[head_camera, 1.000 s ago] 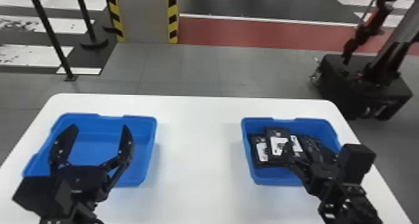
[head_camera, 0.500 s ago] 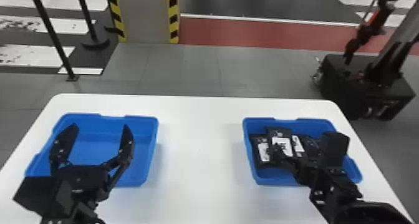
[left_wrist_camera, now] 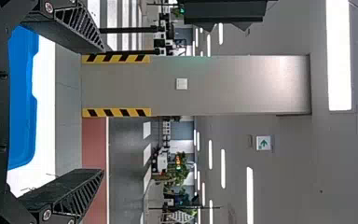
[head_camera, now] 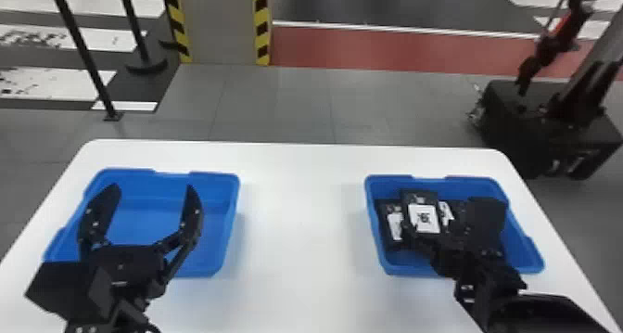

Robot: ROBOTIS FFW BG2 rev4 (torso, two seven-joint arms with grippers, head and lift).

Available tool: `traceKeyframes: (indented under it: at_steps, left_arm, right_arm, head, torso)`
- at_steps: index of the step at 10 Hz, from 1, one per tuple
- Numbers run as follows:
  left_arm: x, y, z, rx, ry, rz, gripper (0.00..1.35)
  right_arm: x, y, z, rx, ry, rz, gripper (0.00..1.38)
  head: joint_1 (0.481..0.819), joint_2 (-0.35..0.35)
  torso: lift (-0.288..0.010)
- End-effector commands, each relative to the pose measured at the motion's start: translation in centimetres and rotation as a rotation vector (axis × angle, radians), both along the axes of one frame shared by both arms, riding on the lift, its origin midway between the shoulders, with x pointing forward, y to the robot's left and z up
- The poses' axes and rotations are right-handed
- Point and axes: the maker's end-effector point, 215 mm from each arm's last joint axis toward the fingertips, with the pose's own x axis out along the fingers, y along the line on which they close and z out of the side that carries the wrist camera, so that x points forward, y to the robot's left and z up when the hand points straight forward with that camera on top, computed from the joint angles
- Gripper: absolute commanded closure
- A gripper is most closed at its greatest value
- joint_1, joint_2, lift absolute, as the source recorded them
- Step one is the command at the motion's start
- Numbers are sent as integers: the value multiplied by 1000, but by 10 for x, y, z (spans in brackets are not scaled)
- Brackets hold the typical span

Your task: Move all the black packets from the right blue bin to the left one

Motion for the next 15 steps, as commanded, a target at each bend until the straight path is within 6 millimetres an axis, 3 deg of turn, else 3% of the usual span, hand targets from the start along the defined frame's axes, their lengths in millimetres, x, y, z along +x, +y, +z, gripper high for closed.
traceKeyframes:
  at_steps: [1,2,5,7,8,9,10,13,15]
  left_arm:
    - [0,-1,1,-2,-1,1,108]
    - [0,-1,1,-4,-1,-1,108]
    - [0,-1,1,-4,-4,1,108]
    - [2,-2,5,-13,-14,-2,108]
    - [2,-3,3,-43,-6,-4,108]
    - [3,-8,-13,-150,61,-17,108]
    - [4,-10,-15,-209,93,-24,108]
    - [7,-35,-6,-397,162,-119,107]
    - [13,-85,-3,-515,256,-353,102]
  right_arm:
    - [4,-1,-2,-4,13,-1,326]
    - [3,1,-6,5,35,0,736]
    - [-4,10,2,17,25,10,1159]
    - [-12,14,26,19,-46,15,1159]
    - [-17,13,58,-13,-142,18,1159]
    - [-22,9,97,-74,-260,20,1159]
    - [-26,11,117,-67,-339,25,1159]
    - [-17,53,176,14,-529,215,1159]
    - [-19,91,189,78,-558,332,1159]
  head:
    - [695,-57]
    - [695,-58]
    - [695,-54]
    - [695,-46]
    - [695,-44]
    - [695,-44]
    - [695,-51]
    - [695,-41]
    - [695,-36]
  torso:
    - [-110]
    - [-110]
    - [-110]
    - [-110]
    - [-110]
    - [-110]
    - [-110]
    - [-110]
    - [-110]
